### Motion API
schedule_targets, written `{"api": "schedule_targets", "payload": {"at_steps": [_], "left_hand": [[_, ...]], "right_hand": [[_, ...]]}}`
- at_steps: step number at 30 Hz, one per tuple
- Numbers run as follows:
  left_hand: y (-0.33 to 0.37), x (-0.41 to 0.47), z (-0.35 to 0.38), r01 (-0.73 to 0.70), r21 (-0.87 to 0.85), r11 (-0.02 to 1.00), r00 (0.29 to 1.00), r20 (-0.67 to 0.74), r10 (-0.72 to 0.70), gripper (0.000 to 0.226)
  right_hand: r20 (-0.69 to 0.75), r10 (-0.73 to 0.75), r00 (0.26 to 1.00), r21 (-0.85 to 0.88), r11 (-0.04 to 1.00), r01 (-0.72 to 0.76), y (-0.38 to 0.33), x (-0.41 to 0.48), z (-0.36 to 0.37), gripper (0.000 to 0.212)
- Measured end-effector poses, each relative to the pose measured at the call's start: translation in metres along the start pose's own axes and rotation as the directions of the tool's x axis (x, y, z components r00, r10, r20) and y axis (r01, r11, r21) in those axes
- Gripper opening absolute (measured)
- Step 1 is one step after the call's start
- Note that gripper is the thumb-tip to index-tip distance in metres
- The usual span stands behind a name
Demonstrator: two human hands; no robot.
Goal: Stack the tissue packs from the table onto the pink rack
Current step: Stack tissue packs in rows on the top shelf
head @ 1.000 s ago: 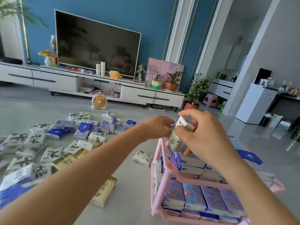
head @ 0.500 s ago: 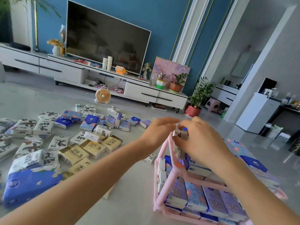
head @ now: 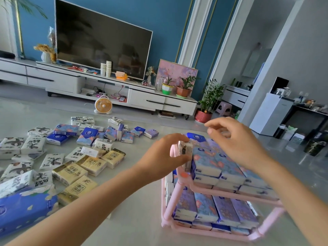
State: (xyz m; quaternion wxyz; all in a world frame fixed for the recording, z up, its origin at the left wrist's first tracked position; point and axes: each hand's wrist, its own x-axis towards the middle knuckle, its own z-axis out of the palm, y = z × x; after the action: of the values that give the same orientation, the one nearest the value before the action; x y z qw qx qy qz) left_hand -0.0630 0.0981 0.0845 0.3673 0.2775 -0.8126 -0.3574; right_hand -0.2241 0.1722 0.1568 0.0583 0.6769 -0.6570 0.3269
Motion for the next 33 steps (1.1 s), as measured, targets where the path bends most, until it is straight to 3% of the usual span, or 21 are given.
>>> {"api": "schedule_targets", "payload": {"at_steps": [11, 18, 23, 29, 33], "left_hand": [[0.005, -0.01, 0.01, -0.132, 0.159, 0.978, 0.989, -0.045, 0.141, 0.022], [0.015, -0.002, 0.019, -0.046, 0.167, 0.985, 0.994, -0.092, 0.062, 0.02], [0.03, 0.025, 0.02, 0.166, -0.109, 0.98, 0.966, -0.182, -0.184, 0.028], [0.022, 0.046, 0.04, 0.346, -0.076, 0.935, 0.936, -0.043, -0.35, 0.045], [0.016, 0.049, 0.045, 0.385, -0.14, 0.912, 0.92, -0.025, -0.392, 0.047]], "right_hand": [[-0.076, 0.004, 0.997, 0.054, 0.999, 0.0, 0.034, -0.02, -0.012, 0.018], [0.052, 0.07, 0.996, 0.09, 0.993, -0.075, 0.034, -0.019, -0.006, 0.022], [0.186, 0.126, 0.974, -0.028, 0.992, -0.123, 0.022, -0.002, 0.015, 0.038], [0.375, 0.229, 0.898, -0.216, 0.964, -0.155, 0.014, 0.009, 0.041, 0.041], [0.392, 0.252, 0.885, -0.283, 0.948, -0.145, 0.014, 0.007, 0.043, 0.043]]}}
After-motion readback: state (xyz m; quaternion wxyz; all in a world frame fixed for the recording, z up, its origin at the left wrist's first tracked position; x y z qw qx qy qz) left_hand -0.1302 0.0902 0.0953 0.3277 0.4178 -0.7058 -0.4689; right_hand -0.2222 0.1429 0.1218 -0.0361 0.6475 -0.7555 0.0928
